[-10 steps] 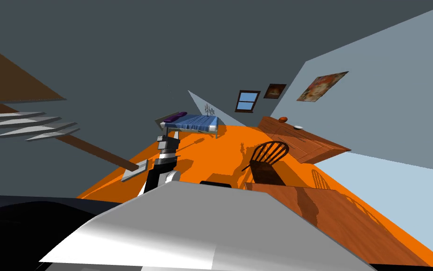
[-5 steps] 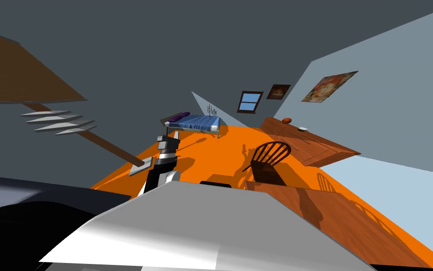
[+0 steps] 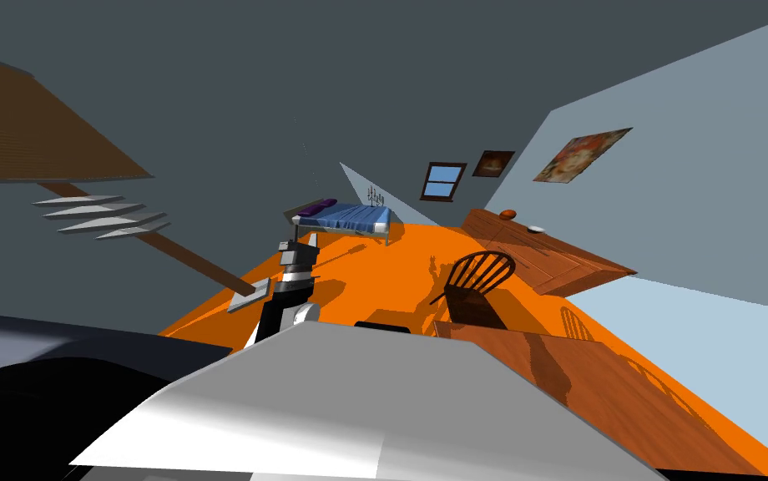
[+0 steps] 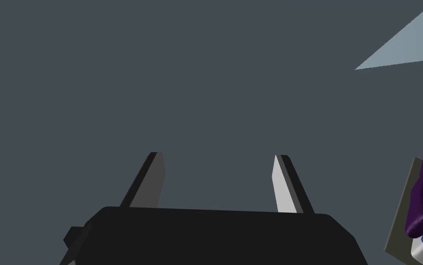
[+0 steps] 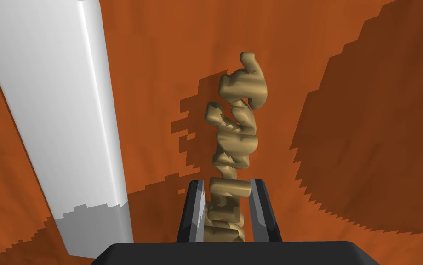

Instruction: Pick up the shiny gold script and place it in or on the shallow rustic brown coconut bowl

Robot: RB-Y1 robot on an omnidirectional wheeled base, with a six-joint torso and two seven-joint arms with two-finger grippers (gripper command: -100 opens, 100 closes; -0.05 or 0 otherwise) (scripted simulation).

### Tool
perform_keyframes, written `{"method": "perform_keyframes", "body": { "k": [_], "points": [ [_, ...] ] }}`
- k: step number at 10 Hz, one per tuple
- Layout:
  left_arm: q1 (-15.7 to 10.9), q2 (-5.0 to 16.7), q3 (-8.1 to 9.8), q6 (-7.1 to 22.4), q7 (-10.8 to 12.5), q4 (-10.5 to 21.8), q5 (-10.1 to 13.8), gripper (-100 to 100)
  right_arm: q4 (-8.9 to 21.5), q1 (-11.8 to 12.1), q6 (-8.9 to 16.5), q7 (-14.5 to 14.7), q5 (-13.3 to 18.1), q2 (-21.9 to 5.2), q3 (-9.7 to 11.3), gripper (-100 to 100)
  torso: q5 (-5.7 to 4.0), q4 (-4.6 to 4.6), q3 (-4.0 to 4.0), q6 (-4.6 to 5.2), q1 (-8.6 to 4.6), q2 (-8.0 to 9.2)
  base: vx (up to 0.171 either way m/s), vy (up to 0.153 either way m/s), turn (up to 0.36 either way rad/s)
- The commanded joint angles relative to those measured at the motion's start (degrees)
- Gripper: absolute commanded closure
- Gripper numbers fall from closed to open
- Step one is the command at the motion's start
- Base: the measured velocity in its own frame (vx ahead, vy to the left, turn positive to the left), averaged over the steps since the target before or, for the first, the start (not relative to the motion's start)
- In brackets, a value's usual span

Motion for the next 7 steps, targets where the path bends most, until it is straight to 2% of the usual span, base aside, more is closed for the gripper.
{"method": "perform_keyframes", "body": {
  "k": [1,4,5,6,7],
  "points": [
    [0.0,0.0,0.00,0.0,0.0,0.0,0.0,0,-0.8,0.3,0.4,-0.3,0.1,-0.3,0.1,100,0.00,0.00,0.00,0.00,0.00,0.00,0.012,-0.001,-0.083],
    [0.0,0.0,0.00,0.0,0.0,0.0,0.0,0,-4.3,3.1,-1.4,2.0,0.6,-4.0,-1.9,100,0.07,-0.08,-0.19,0.02,0.15,-0.33,0.106,0.019,-0.246],
    [0.0,0.0,0.01,0.0,0.0,0.0,0.0,0,-4.1,2.8,-0.6,1.0,0.5,-3.3,-1.3,100,0.09,-0.09,-0.23,0.03,0.15,-0.40,0.051,0.012,-0.063],
    [0.0,0.0,0.00,0.0,0.0,0.0,0.0,0,-4.2,2.9,-0.7,1.2,0.5,-3.5,-1.4,0,0.04,-0.05,-0.15,-0.07,0.10,-0.26,0.008,0.004,0.010],
    [0.0,0.0,0.00,0.0,0.0,0.0,0.0,0,-3.9,2.5,-1.2,1.4,0.1,-5.1,-1.6,100,0.03,-0.02,-0.07,-0.06,0.05,-0.12,0.061,0.060,-0.060]
  ]
}}
